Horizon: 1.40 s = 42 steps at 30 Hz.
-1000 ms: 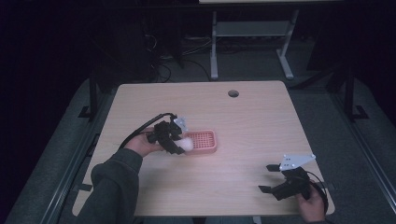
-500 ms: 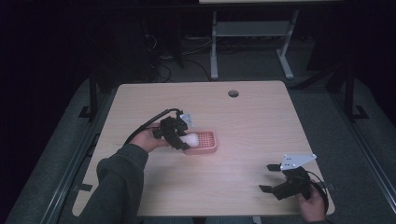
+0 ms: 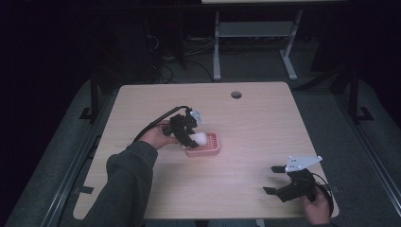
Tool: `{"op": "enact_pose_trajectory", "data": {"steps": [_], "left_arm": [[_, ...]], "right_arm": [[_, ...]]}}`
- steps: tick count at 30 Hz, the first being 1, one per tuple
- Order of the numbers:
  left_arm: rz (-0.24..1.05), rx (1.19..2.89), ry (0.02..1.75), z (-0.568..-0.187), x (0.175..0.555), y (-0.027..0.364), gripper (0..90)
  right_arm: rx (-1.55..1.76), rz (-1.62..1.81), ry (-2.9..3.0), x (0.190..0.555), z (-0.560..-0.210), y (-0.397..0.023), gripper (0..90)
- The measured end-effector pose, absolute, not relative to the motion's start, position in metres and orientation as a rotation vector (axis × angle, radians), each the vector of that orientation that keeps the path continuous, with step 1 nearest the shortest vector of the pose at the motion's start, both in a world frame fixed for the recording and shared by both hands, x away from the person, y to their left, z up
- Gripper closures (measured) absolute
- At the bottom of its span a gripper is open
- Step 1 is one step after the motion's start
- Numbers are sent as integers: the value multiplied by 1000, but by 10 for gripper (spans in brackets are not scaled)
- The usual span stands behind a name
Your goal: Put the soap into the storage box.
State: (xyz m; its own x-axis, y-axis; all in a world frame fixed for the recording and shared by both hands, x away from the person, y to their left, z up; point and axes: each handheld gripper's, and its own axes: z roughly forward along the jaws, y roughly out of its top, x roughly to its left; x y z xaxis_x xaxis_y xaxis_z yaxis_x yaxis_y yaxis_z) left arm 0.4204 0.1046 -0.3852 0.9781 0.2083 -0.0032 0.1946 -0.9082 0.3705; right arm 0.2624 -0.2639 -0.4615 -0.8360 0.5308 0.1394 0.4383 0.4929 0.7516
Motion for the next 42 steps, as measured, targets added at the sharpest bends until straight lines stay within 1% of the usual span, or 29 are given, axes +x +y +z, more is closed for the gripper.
{"op": "enact_pose_trajectory", "data": {"steps": [9,21,42], "left_arm": [[27,2752,278,-394,427,94,493],[33,2745,262,-395,432,83,493],[-1,2772,287,-412,444,78,493]], "right_arm": [[850,1266,2619,263,-461,-264,142],[857,1275,2609,262,-461,-267,141],[859,1272,2611,262,-461,-268,142]]}}
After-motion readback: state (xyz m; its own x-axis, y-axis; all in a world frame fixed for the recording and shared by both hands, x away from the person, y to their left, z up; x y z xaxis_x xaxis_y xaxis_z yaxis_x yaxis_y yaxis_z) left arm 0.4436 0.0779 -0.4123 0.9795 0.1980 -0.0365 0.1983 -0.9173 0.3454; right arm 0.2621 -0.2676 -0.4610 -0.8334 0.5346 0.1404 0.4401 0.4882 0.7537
